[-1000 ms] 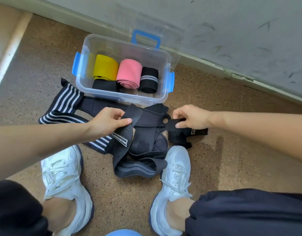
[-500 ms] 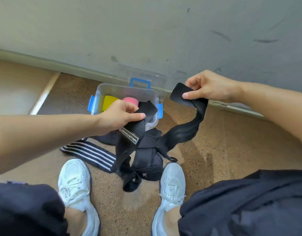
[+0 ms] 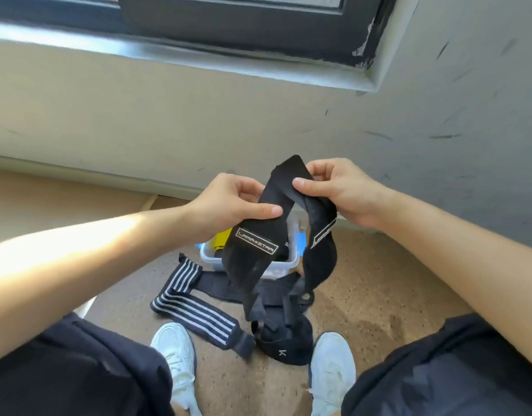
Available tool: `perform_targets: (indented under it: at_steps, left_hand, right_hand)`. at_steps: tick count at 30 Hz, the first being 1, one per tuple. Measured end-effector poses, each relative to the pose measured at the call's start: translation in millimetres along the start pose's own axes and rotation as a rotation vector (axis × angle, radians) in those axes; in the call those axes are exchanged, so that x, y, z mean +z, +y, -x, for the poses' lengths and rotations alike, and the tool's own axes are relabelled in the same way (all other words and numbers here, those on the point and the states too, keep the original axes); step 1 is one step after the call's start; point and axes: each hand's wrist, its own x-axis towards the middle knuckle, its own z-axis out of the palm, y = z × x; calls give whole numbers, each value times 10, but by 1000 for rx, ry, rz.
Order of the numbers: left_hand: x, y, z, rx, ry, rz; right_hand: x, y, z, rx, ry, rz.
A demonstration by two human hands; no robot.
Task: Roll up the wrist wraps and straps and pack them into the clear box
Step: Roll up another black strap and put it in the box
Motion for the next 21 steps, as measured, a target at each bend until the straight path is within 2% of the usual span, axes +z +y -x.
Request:
perform_targets:
  at_steps: [7,15,18,21]
  left_hand:
    - [16,-389,-118,-39,-220,-49]
    - [113,-656,-239,-63,-326,-194]
    - [243,-644,-257,-58,-281,-237]
    - [359,-641,-341,-45,-92,-172]
  right_hand:
    - [-141,-33,-57,-83,190,-141]
    - [-381,-94,-84,-67,385,-350]
    - [-418,-64,-86,-46,407,-376]
    - [-452,-101,-57,-59,353,-417]
